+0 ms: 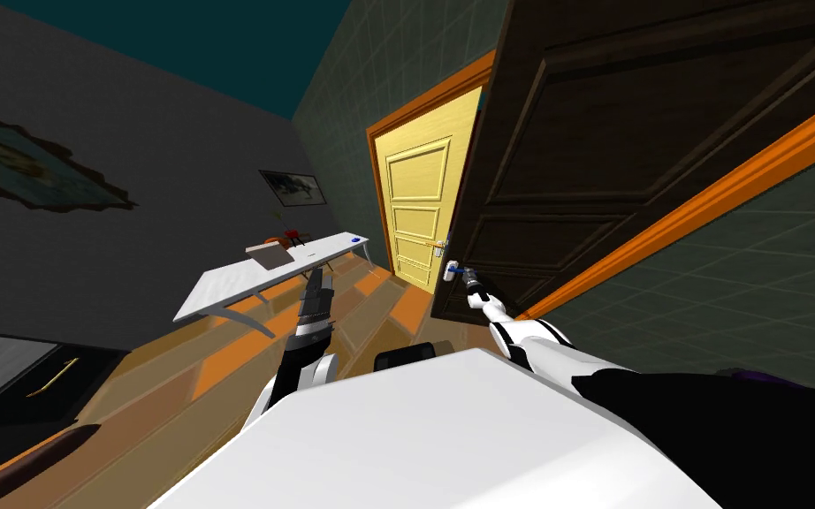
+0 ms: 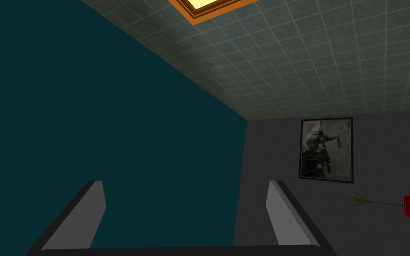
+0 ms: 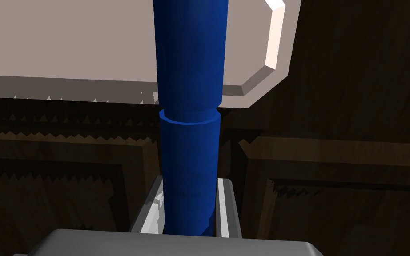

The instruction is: Pull the door open

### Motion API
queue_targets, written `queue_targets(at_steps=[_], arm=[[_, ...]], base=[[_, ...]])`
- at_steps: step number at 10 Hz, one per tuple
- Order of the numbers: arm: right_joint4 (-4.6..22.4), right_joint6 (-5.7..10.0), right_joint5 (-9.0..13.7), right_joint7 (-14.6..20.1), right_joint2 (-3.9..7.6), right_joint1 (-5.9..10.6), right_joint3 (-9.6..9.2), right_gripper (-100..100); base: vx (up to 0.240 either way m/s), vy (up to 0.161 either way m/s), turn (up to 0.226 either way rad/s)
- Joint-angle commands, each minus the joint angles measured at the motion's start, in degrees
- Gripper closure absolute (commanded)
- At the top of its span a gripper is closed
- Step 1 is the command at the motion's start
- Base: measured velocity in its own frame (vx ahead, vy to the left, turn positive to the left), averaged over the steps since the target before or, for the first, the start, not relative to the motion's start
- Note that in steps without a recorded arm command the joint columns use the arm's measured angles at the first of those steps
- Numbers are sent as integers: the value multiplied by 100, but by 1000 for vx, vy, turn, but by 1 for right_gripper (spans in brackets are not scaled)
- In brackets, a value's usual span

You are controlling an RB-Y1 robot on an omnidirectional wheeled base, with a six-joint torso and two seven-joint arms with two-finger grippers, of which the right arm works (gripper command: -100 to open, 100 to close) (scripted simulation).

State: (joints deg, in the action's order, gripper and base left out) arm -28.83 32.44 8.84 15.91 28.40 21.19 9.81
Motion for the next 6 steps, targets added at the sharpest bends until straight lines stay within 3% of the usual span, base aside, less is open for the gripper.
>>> queue_targets(at_steps=[1,6], arm=[[0,0,0,0,0,0,0,100],[-83,65,-157,229,-77,22,-349,100]], base=[[-67,-5,-16],[-197,-82,69]])
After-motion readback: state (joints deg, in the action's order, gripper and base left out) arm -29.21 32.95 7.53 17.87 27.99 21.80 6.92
